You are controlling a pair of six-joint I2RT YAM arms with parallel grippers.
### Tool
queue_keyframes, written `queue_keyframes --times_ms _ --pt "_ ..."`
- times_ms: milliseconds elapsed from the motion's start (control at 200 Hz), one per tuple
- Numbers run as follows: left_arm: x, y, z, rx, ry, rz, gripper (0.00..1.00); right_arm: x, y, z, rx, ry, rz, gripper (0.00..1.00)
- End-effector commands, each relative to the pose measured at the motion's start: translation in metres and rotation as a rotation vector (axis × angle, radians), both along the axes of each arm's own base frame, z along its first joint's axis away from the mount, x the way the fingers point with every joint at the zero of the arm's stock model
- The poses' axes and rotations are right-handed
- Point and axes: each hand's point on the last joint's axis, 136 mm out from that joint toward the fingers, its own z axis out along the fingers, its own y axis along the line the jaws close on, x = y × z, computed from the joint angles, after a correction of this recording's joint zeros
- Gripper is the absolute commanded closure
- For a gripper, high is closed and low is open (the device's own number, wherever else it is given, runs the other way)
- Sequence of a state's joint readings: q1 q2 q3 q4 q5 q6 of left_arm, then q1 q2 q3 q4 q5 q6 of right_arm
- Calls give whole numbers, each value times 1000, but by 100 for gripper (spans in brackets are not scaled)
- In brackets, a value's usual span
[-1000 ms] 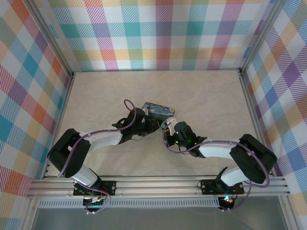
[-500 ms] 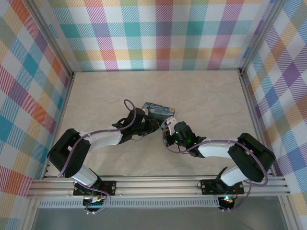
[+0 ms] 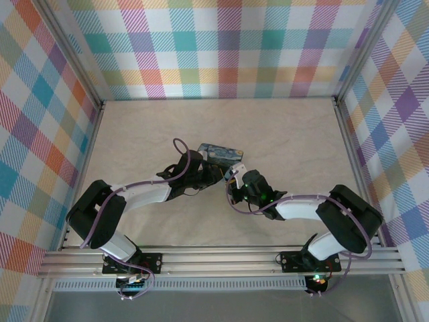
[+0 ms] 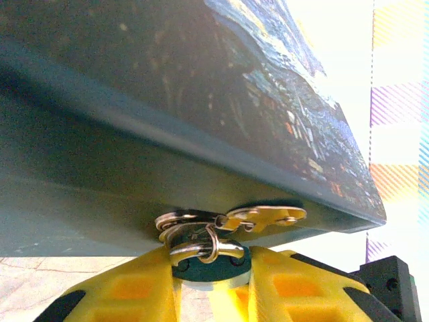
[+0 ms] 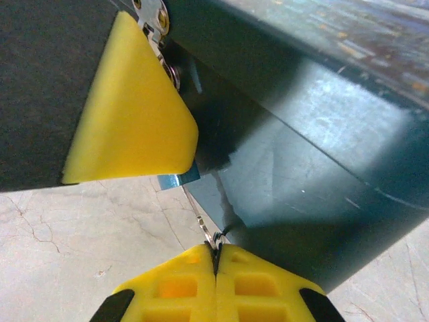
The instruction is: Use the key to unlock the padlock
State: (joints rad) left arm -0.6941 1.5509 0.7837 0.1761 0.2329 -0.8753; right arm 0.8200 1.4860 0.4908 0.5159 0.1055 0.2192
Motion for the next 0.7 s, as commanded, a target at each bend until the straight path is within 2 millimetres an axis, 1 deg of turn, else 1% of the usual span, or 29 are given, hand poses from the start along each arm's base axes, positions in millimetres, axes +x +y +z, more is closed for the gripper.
queue_keyframes --times_ms 0,215,585,695 --pt "1 -15 31 -59 -51 -28 73 10 14 22 47 -71 15 100" --pt "-1 -16 26 -51 -39 -36 73 16 17 30 21 -120 29 100" --pt "-3 -19 28 -55 -40 -49 73 26 10 26 43 -112 7 100" --pt "-3 -18 26 -51 -37 -51 73 25 10 25 56 -99 13 100"
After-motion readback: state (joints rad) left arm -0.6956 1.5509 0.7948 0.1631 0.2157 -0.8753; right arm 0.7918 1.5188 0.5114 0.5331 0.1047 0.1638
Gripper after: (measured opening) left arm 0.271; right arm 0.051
